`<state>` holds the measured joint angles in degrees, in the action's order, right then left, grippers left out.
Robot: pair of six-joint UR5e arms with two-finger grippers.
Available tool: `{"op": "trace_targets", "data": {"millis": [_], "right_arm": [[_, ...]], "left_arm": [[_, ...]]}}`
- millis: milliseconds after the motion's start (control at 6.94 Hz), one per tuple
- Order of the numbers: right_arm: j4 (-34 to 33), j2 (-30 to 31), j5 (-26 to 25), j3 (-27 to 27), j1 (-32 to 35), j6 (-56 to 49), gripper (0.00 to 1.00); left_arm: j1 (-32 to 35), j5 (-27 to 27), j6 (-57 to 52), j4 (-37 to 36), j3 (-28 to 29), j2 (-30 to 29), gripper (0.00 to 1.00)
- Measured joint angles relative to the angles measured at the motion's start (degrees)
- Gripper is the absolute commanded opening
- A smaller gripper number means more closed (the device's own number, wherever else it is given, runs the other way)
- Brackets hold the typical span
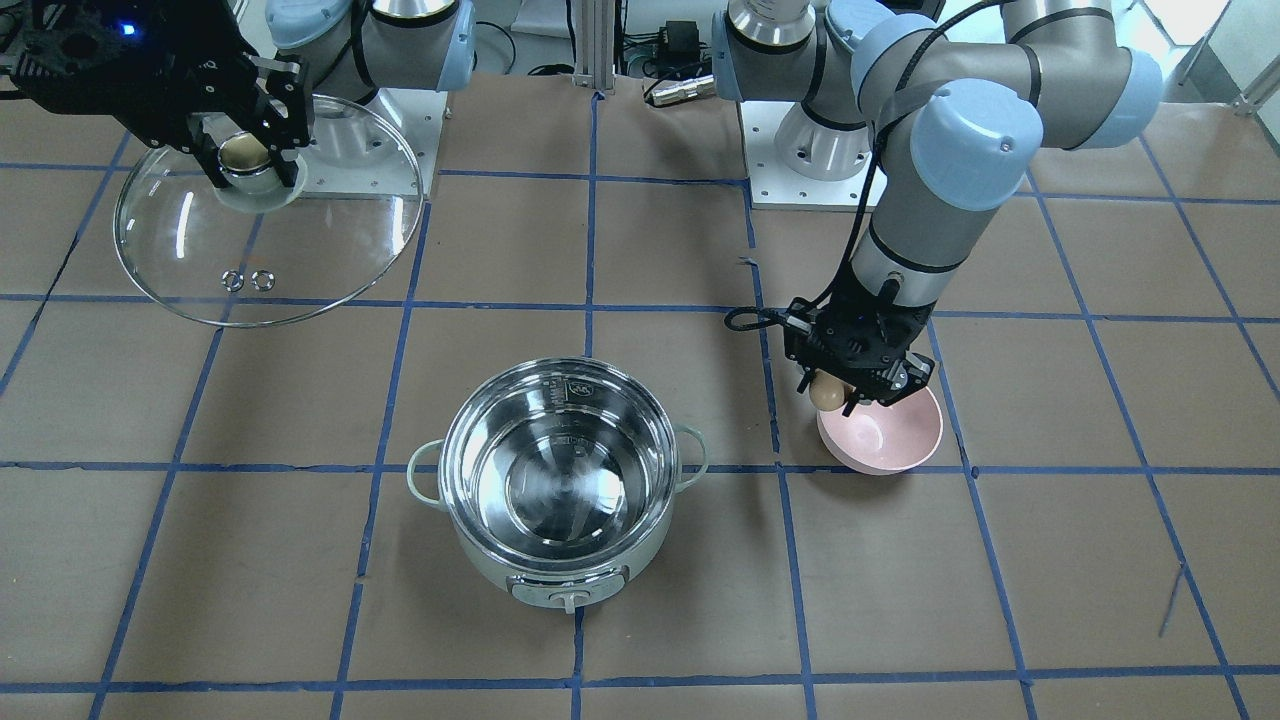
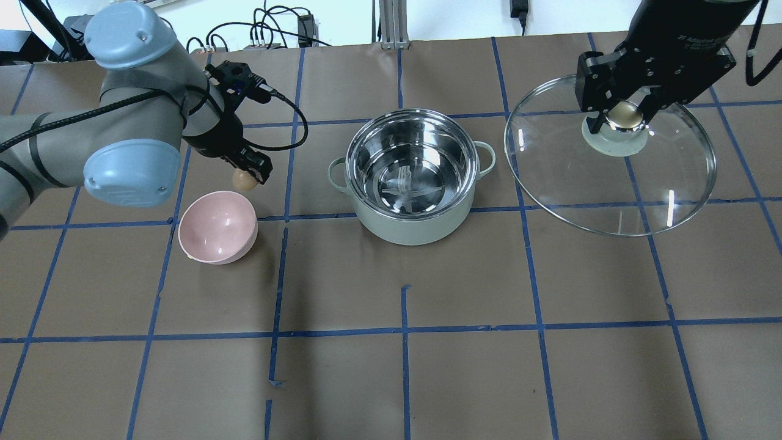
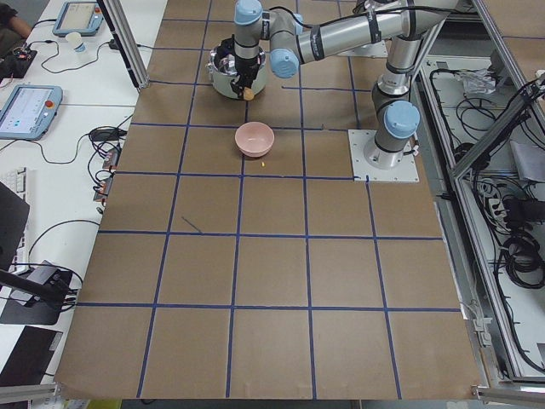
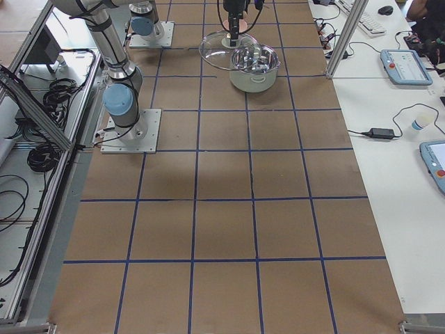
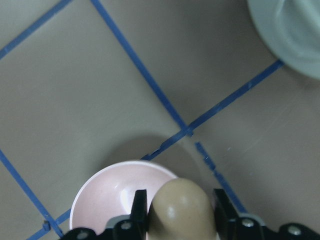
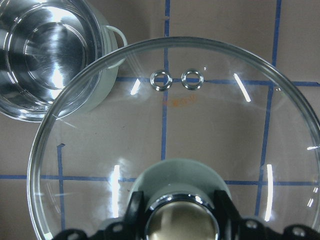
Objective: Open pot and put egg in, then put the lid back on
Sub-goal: 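Lift the egg with the left gripper and carry it over the pot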
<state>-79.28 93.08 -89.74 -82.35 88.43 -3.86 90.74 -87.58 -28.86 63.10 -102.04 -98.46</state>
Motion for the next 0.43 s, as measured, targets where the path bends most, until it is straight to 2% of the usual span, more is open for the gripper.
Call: {"op": "trace_targets", "data": {"millis": [432], "right_arm": [[0.06, 0.0, 0.0, 0.0, 0.05, 0.0, 0.08]], "left_arm": [[7.28, 0.24, 18.1, -3.43, 8.17, -7.35, 0.13]]}}
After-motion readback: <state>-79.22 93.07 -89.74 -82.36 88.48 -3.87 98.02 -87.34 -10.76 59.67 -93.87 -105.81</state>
